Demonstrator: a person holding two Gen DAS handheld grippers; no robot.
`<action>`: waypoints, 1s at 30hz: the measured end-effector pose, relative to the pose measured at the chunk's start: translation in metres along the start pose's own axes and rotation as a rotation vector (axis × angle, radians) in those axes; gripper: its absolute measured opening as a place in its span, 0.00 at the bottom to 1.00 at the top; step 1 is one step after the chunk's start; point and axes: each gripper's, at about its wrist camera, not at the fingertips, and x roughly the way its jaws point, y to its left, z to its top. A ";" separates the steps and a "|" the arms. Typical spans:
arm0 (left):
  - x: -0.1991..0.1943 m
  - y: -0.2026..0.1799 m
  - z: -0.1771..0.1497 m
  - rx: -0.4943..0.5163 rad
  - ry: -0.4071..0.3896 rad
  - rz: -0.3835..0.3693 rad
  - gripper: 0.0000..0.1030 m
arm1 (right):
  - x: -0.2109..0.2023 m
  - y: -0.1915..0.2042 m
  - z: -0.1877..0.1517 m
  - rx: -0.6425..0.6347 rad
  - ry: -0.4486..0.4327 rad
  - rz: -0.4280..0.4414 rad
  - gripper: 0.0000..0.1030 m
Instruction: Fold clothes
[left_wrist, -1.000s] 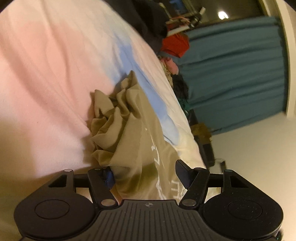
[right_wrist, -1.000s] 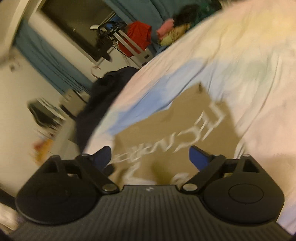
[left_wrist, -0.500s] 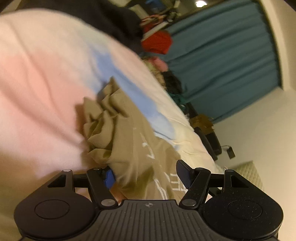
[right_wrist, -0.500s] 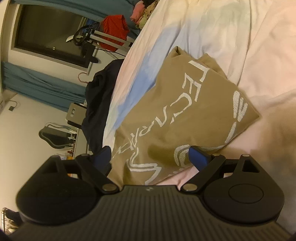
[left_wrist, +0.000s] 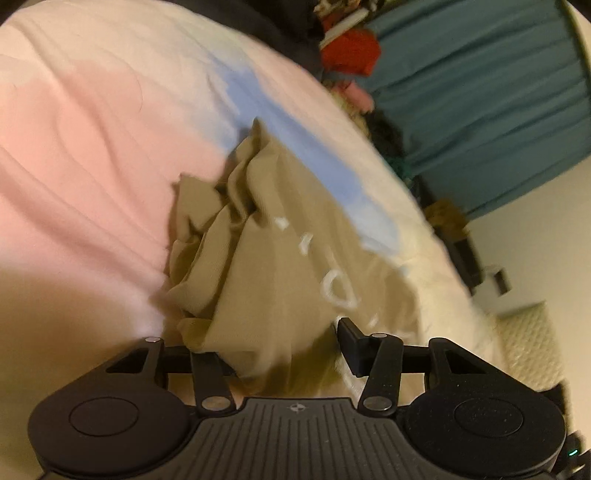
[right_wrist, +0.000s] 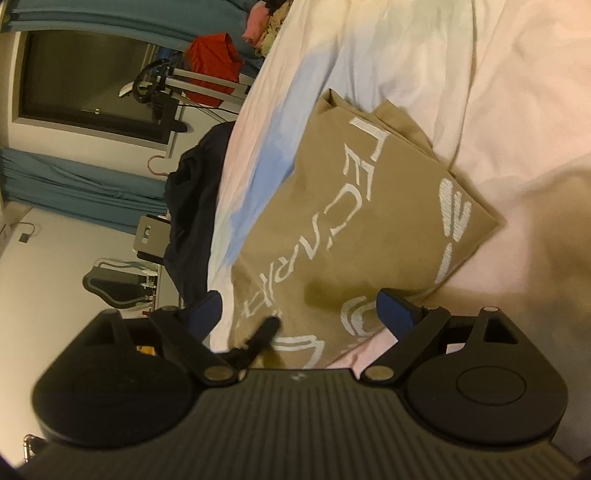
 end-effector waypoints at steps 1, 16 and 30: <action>-0.005 -0.003 0.000 0.005 -0.024 -0.042 0.49 | -0.001 0.000 0.000 -0.002 0.001 -0.002 0.89; 0.020 0.028 0.007 -0.221 -0.011 -0.106 0.29 | 0.022 -0.011 -0.018 0.148 0.167 0.125 0.91; 0.003 0.038 0.012 -0.285 -0.069 -0.272 0.19 | 0.014 -0.044 0.001 0.292 -0.173 0.053 0.72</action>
